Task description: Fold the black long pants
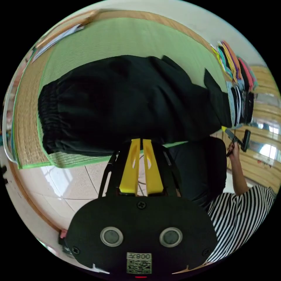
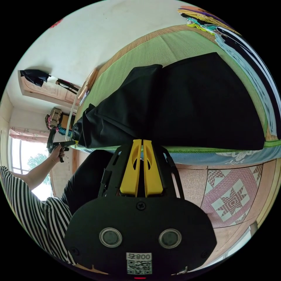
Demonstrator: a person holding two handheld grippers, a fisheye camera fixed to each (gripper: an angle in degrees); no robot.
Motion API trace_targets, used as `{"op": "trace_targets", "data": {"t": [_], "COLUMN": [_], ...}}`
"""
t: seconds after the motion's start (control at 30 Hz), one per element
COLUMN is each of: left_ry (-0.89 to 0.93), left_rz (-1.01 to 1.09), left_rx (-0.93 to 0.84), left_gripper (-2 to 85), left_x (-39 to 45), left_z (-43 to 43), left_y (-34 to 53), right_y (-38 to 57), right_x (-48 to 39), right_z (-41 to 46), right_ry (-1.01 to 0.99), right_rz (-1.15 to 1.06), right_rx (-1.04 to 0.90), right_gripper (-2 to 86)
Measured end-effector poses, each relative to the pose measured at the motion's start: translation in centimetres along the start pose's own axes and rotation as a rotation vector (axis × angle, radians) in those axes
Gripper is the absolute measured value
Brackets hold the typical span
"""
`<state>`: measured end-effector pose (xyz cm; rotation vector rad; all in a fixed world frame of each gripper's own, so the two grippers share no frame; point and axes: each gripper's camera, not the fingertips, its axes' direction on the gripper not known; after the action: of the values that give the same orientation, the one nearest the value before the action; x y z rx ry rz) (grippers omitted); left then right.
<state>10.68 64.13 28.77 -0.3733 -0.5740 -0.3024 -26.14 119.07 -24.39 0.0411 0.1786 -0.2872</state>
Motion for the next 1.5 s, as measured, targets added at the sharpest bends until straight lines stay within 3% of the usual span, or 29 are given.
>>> {"op": "trace_targets", "data": {"t": [0.17, 0.3, 0.67, 1.0, 1.2, 1.5], "left_ry": [-0.030, -0.202, -0.163, 0.040, 0.011, 0.072], "left_rz": [-0.040, -0.072, -0.066, 0.008, 0.099, 0.105], "left_rx": [0.027, -0.001, 0.068, 0.217, 0.060, 0.238], "left_gripper": [0.3, 0.1, 0.1, 0.3, 0.2, 0.1], "left_x": [-2.9, -4.6, -7.7, -8.0, -6.9, -6.4], "left_z": [1.4, 1.7, 2.0, 2.8, 6.0, 3.7], "left_y": [0.2, 1.5, 4.4, 5.9, 4.9, 7.2], "right_y": [-0.2, -0.3, -1.3, -2.7, -3.9, -5.0], "right_x": [-1.3, -2.0, -3.7, -4.3, -4.8, -5.2], "right_z": [0.4, 0.7, 0.8, 0.3, -0.2, -1.2], "right_ry": [0.045, 0.063, 0.095, 0.082, 0.090, 0.082], "right_rz": [-0.025, -0.021, -0.022, 0.016, 0.027, 0.066], "right_rx": [-0.022, -0.019, -0.035, -0.047, -0.068, -0.062], "right_gripper": [0.6, 0.6, 0.5, 0.5, 0.5, 0.6]}}
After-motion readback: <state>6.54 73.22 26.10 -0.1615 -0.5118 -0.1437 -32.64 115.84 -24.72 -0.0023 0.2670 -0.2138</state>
